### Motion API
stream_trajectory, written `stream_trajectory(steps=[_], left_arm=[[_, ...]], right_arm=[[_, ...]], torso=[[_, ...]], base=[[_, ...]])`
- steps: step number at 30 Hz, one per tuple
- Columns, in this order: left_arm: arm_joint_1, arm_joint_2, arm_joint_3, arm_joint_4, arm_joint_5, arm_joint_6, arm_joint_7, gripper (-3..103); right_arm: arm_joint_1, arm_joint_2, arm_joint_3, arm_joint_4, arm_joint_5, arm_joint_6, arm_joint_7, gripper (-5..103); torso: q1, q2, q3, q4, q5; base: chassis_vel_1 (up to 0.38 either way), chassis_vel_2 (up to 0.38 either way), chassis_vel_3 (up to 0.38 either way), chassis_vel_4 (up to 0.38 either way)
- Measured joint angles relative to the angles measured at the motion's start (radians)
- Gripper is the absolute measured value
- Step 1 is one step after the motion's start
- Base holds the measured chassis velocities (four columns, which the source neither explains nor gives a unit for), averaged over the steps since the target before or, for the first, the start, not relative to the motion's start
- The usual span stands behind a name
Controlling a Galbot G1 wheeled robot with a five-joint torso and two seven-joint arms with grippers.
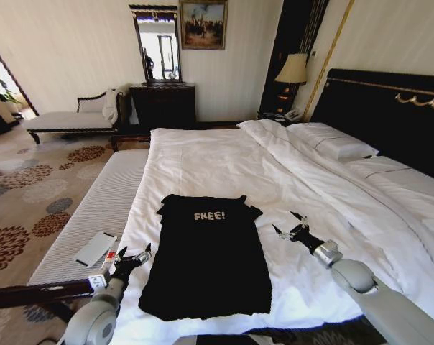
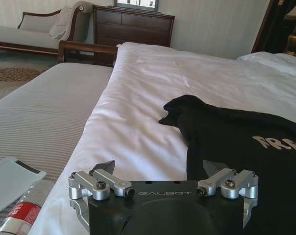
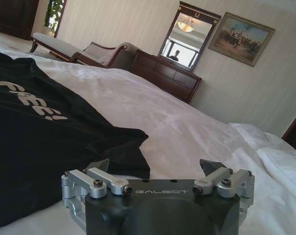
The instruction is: Fold the clothes on the bed.
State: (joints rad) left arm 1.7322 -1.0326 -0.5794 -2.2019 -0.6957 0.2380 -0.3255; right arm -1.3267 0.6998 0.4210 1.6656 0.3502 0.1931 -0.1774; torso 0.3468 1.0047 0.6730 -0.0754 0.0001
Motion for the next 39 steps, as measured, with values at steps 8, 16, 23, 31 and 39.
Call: stream_trajectory(steps=[8, 16, 23, 31, 39], left_arm=[[0.001, 0.028, 0.031, -0.008, 0.038, -0.021, 0.037, 100], [0.012, 0.033, 0.047, -0.004, 0.06, -0.033, 0.049, 100], [0.016, 0.043, 0.054, -0.015, 0.054, -0.028, 0.048, 100], [-0.002, 0.062, 0.07, -0.007, 0.047, -0.024, 0.047, 100], [-0.011, 0.059, 0.067, -0.006, 0.037, -0.022, 0.047, 100]], right_arm=[[0.133, 0.016, -0.133, -0.055, -0.028, 0.015, -0.009, 100], [0.225, 0.019, -0.219, -0.1, -0.047, 0.028, -0.018, 100], [0.276, 0.044, -0.28, -0.15, -0.079, 0.041, -0.024, 93], [0.344, 0.067, -0.349, -0.208, -0.091, 0.051, -0.029, 73], [0.35, 0.074, -0.37, -0.231, -0.106, 0.055, -0.027, 73]], torso=[[0.0, 0.0, 0.0, 0.0, -0.0001], [0.0, 0.0, 0.0, 0.0001, -0.0002], [0.0, 0.0, 0.0, 0.0001, -0.0001], [0.0, 0.0, 0.0, 0.0001, -0.0002], [0.0, 0.0, 0.0, 0.0, -0.0001]], base=[[0.0, 0.0, 0.0, 0.0], [0.0, 0.0, 0.0, 0.0], [0.0, 0.0, 0.0, 0.0], [0.0, 0.0, 0.0, 0.0], [0.0, 0.0, 0.0, 0.0]])
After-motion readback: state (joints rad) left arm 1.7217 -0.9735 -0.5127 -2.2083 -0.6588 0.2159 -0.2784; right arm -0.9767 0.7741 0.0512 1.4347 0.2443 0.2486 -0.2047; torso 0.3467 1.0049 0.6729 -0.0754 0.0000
